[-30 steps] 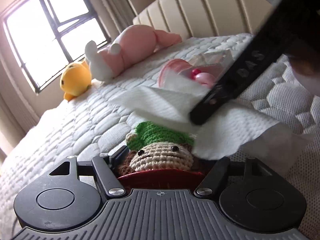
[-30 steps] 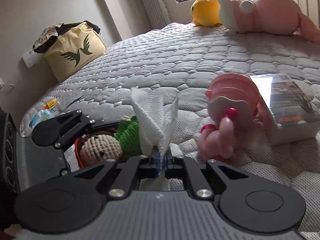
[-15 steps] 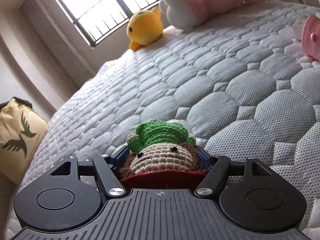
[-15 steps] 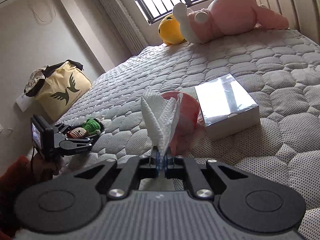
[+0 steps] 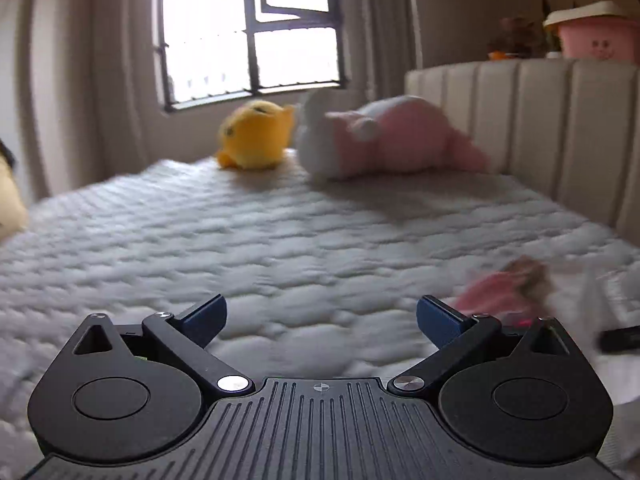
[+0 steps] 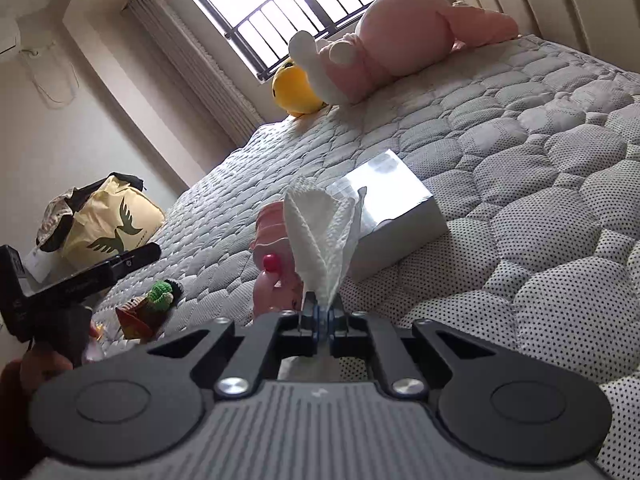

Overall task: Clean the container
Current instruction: 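Release the crocheted toy from the left tool and move toward the pink toy, then grasp the pink plastic toy with the left tool while the right tool wipes it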

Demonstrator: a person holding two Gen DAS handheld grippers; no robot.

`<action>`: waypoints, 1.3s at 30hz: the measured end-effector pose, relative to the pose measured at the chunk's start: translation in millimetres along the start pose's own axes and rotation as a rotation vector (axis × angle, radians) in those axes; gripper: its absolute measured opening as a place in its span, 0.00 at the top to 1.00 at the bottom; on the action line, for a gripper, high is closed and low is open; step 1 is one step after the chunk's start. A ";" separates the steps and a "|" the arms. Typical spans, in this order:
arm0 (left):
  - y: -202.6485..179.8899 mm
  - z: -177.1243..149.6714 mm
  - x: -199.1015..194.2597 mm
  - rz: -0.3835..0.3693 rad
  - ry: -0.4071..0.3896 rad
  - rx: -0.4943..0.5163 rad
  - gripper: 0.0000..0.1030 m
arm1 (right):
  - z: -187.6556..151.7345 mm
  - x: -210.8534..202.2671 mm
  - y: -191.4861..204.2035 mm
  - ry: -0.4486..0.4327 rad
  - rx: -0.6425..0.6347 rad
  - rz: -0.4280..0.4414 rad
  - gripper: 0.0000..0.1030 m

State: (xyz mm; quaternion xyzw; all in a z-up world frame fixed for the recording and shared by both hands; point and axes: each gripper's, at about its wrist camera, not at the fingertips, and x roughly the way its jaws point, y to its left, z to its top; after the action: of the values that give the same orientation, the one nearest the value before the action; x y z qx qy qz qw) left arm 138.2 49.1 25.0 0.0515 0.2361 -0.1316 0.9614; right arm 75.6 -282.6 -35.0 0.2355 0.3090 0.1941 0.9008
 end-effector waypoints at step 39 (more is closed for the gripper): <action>-54.8 -71.0 1.8 -0.226 0.086 0.135 0.46 | 31.1 6.8 125.9 -0.067 -0.302 0.235 0.94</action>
State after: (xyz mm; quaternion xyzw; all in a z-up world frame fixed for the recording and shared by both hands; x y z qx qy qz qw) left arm 93.3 7.4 -40.6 0.0946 0.2720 -0.2523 0.9238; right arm 75.1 -186.3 52.0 0.1386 0.2167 0.3340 0.9068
